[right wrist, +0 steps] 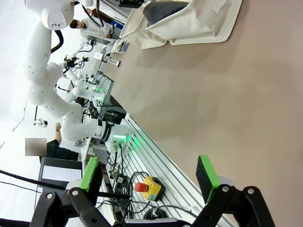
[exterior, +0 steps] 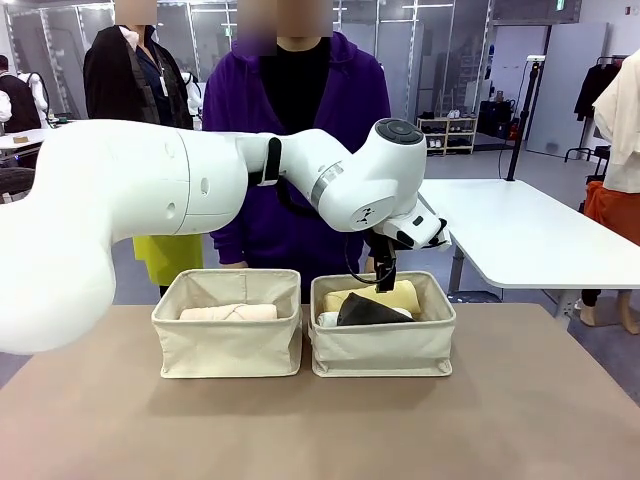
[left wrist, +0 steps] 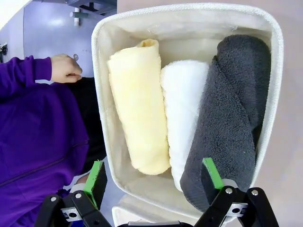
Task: Divide the towels into two baskets.
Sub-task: Pick up one hotel-folded towel from the bottom of the table and place it in the Fabric basket indicated by the person.
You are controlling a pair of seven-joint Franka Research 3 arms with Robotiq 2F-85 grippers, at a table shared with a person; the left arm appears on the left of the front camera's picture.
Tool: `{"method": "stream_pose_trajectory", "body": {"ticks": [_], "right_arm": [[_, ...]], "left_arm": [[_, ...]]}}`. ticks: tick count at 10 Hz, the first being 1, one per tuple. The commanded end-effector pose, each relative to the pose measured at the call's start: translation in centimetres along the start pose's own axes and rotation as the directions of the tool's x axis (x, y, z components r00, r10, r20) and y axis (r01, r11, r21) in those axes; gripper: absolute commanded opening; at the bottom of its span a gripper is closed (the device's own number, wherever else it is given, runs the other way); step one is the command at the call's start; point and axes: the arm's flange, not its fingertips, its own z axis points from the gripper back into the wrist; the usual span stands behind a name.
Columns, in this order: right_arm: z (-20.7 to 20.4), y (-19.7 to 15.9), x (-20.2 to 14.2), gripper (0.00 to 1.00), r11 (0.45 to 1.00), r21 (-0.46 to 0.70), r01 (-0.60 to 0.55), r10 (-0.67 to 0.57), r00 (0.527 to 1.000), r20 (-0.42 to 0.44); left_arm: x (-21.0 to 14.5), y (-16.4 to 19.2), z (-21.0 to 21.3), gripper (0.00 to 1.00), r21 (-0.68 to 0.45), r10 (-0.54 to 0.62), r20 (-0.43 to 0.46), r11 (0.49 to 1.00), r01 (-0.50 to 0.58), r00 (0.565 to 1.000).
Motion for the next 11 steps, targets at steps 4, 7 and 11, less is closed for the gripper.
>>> {"method": "stream_pose_trajectory", "body": {"ticks": [4,7,11], "right_arm": [[0.2,0.4,0.1,1.0,1.0,0.012,-0.008,0.007,1.0,0.015],[0.2,0.4,0.1,1.0,1.0,0.012,-0.008,0.007,1.0,0.015],[0.2,0.4,0.1,1.0,1.0,0.012,-0.008,0.007,1.0,0.015]], "left_arm": [[-3.5,0.5,5.4,1.0,-0.046,0.174,0.024,0.984,-0.173,0.984],[-13.0,-2.4,12.2,1.0,-0.27,0.434,0.075,0.876,-0.401,0.898],[-25.5,-5.4,18.3,1.0,-0.439,0.702,0.207,0.689,-0.577,0.681]]}}
